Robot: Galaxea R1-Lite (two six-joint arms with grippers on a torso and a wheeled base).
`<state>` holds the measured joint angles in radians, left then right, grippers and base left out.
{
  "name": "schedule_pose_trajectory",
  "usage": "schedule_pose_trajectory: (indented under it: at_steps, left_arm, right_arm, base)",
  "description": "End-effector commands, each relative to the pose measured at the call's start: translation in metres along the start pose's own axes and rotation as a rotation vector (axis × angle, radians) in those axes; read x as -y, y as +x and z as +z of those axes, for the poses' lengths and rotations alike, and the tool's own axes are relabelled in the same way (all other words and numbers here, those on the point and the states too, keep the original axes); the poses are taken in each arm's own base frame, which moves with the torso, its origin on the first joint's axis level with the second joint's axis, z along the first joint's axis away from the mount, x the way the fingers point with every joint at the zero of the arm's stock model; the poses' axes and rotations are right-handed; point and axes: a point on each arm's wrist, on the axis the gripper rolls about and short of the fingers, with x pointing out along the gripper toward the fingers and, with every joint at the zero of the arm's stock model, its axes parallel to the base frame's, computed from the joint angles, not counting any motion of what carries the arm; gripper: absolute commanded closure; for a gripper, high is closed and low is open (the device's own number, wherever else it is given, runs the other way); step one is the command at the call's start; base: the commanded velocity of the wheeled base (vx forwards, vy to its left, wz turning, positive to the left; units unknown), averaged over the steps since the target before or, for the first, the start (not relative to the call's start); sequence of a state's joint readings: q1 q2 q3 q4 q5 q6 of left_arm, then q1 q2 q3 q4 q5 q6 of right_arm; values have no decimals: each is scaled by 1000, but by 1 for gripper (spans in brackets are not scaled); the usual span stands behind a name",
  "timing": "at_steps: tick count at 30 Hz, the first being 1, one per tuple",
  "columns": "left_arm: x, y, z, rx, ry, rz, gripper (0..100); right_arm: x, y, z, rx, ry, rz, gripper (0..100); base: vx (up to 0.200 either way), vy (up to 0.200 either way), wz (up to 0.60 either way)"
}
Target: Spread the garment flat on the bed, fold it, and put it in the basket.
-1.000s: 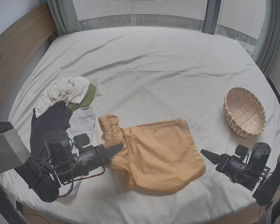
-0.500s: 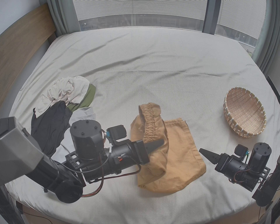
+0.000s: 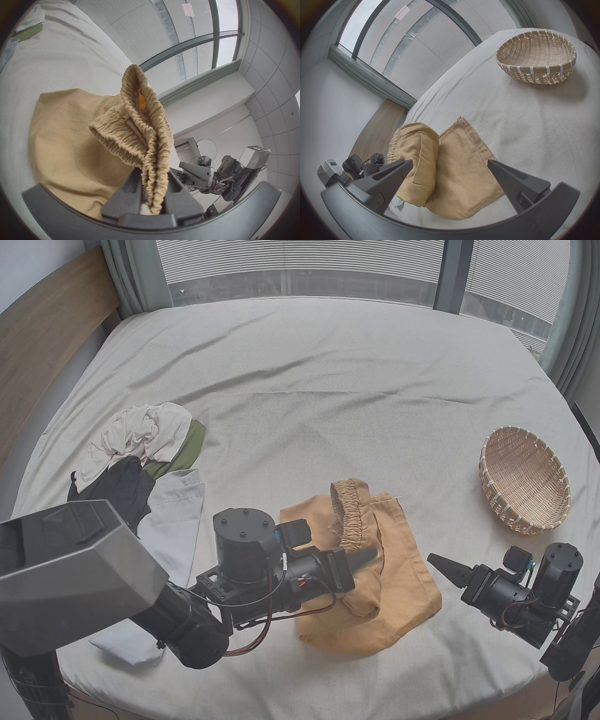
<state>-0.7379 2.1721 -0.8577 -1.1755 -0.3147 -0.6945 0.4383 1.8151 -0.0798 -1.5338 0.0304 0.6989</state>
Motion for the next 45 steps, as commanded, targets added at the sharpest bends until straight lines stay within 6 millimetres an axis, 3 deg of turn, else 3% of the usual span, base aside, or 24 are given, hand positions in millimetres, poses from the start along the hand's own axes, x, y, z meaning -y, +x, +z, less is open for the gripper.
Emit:
schedule_pose_trajectory:
  at_steps: [1,3,4,11,16,19,26,27,30,40,45]
  left_arm:
    - [-8,5,-8,-22,-9,16,100]
    - [-8,5,-8,-20,-8,15,100]
    - [-8,6,-7,-20,-8,15,0]
    - [-12,9,-5,11,-6,83,0]
    - [-16,1,-15,2,-14,148,0]
    - [-17,-11,-13,5,-20,169,0]
    - [-12,-62,1,39,-34,220,0]
    - [-12,-76,3,51,-40,232,0]
    - [-12,-98,-5,48,-47,256,0]
    - [-10,-135,-10,133,-40,283,0]
    - [-11,-145,-13,150,-41,287,0]
  right_arm:
    - [-1,1,1,6,1,4,0]
    - [-1,1,1,6,1,4,0]
    - [-1,1,1,7,0,5,0]
    - [1,1,1,4,3,-4,0]
    - [2,1,0,-2,4,-11,0]
    - [3,1,-1,-6,6,-14,0]
    - [9,6,-8,-41,29,-46,0]
    - [15,8,-10,-51,33,-71,0]
    - [25,13,-14,-72,42,-116,0]
    - [42,20,-24,-120,77,-193,0]
    - [49,24,-31,-155,88,-220,0]
  base:
    - [0,0,0]
    - [0,0,0]
    - [0,0,0]
    - [0,0,0]
    - [0,0,0]
    - [0,0,0]
    - [0,0,0]
    - [0,0,0]
    - [0,0,0]
    - [0,0,0]
    - [0,0,0]
